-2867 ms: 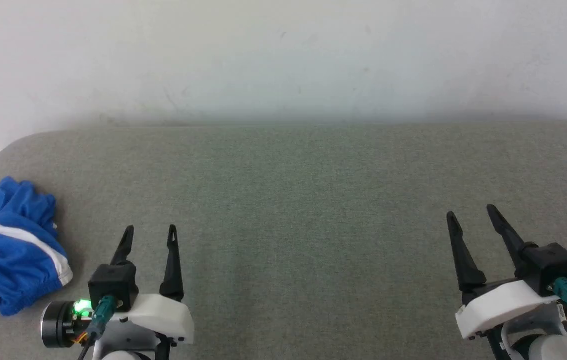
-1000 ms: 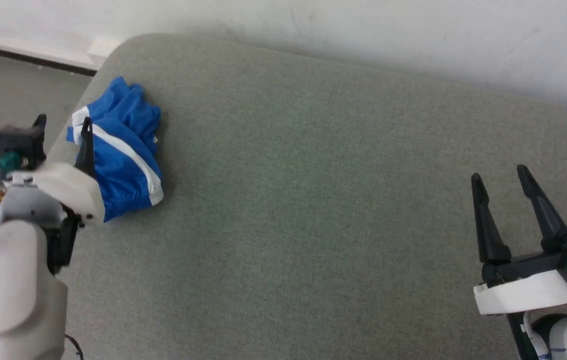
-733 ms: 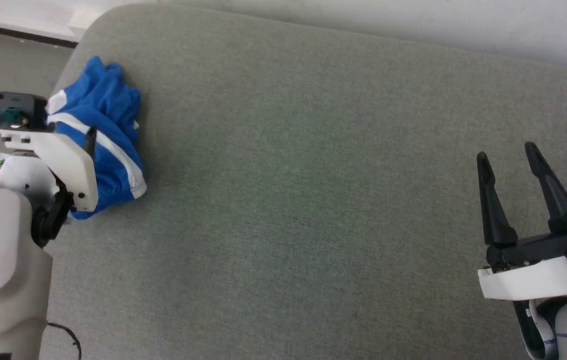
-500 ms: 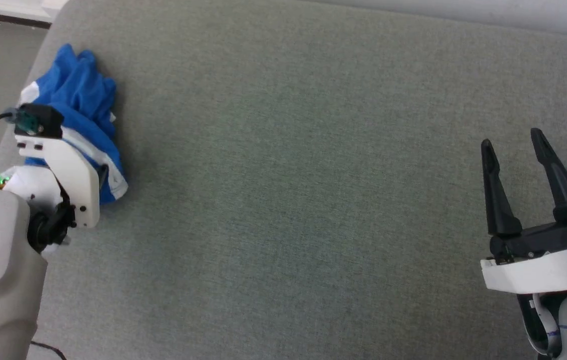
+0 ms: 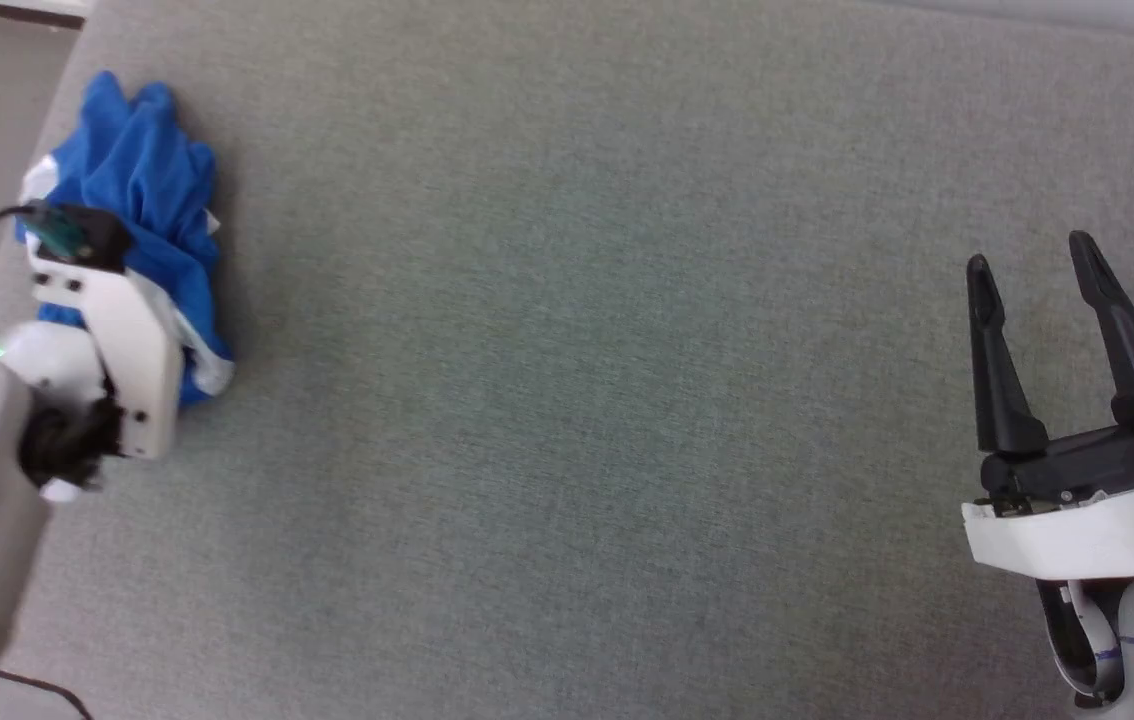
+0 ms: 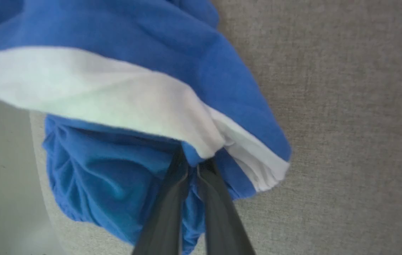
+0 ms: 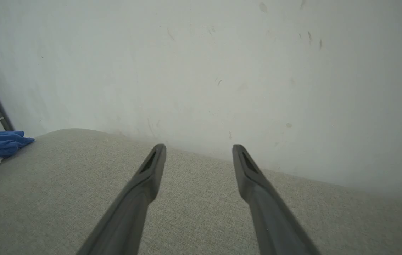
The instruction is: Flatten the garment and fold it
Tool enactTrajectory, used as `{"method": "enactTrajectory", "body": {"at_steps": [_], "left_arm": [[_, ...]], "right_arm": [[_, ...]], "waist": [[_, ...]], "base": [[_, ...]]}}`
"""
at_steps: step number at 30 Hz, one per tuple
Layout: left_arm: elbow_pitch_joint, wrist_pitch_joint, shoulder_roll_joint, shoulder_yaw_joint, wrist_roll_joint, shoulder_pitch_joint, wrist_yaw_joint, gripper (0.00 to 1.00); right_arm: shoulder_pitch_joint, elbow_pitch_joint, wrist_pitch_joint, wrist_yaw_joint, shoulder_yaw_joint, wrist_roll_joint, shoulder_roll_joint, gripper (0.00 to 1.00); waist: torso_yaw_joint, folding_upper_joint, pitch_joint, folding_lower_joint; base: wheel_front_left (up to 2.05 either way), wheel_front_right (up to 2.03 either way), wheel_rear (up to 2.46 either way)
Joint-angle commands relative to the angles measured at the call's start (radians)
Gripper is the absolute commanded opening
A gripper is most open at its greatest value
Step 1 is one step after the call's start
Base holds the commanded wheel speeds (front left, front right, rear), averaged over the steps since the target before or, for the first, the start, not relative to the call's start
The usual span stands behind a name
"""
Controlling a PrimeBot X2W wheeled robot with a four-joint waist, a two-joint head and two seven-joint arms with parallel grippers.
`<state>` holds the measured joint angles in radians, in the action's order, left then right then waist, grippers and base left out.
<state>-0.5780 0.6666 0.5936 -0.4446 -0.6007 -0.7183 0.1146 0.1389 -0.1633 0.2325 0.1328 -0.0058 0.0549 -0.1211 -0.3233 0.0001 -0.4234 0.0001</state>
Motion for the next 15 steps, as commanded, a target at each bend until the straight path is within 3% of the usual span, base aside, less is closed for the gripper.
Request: {"method": "enactTrajectory", "body": {"at_steps": [1, 9, 15], "left_arm": [[-0.003, -0.012, 0.050, -0.027, -0.017, -0.036, 0.007, 0.00], [0.157, -0.106, 0.192, -0.147, -0.066, -0.192, 0.015, 0.00], [0.320, -0.142, 0.165, -0.249, -0.082, -0.277, 0.016, 0.00]], "right_arm": [[0.006, -0.006, 0.011, -0.002, -0.002, 0.006, 0.005, 1.00], [-0.037, -0.012, 0.028, -0.002, -0.021, 0.018, 0.046, 1.00], [-0.071, -0.011, 0.029, -0.002, -0.025, 0.024, 0.065, 1.00]], "waist": [[-0.022, -0.0001, 0.043, -0.0001], [-0.025, -0.0001, 0.156, -0.0001], [0.050, -0.0001, 0.226, -0.0001]], "base": [[0.00, 0.00, 0.00], [0.00, 0.00, 0.00], [0.00, 0.00, 0.00]]}}
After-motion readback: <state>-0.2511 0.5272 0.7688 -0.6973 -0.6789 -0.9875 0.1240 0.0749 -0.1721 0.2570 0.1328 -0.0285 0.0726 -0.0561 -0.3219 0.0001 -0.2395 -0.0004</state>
